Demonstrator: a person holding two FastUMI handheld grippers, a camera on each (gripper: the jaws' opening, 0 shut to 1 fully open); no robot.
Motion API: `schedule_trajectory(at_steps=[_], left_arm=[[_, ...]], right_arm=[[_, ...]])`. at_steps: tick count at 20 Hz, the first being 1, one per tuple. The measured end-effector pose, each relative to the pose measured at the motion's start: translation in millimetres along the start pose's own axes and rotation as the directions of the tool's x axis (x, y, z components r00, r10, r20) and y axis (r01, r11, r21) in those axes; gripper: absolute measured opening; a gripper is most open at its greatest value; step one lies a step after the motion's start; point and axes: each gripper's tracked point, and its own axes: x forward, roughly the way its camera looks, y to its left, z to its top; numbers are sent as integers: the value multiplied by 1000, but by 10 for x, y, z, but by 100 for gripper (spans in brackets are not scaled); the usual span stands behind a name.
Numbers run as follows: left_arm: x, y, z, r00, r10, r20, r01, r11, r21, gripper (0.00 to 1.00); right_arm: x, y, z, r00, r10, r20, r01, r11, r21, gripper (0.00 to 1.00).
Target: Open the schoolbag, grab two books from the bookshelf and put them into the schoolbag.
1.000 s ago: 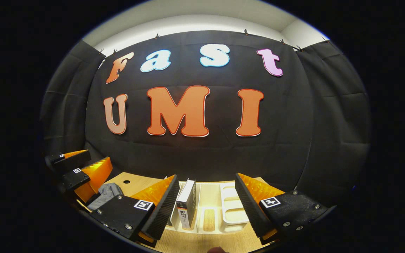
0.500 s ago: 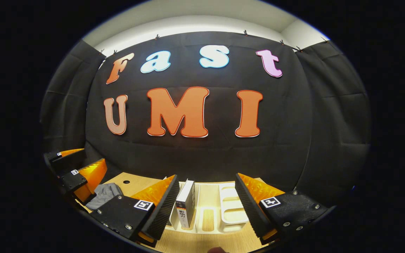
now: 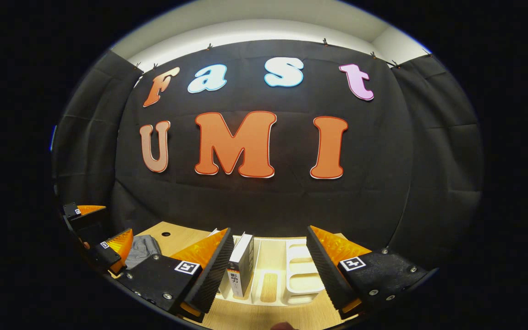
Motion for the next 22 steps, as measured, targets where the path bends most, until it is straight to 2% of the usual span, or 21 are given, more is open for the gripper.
schedule_trajectory(at_steps=[4, 7, 11, 16, 19, 22], left_arm=[[18, 27, -268, 998, 32, -49, -26, 992, 120, 100], [33, 17, -532, 995, 46, -90, -26, 977, 210, 97], [84, 84, -935, 984, 73, -165, -18, 950, 312, 97], [114, 164, -1460, 969, 68, -237, 38, 908, 418, 97], [138, 172, -1806, 959, 44, -279, 91, 888, 451, 97], [113, 185, -2115, 949, 20, -314, 138, 870, 474, 97]], right_arm=[[58, -42, 6, 999, 42, 7, -42, 999, -6, 95], [85, -90, 2, 997, 73, 15, -73, 997, -10, 95], [137, -178, -61, 997, 73, -4, -73, 997, -40, 95], [251, -211, -203, 999, 20, -40, -21, 1000, -20, 95], [320, -156, -262, 999, -14, -53, 13, 999, -32, 95], [365, -139, -315, 994, -79, -72, 77, 997, -25, 95]])
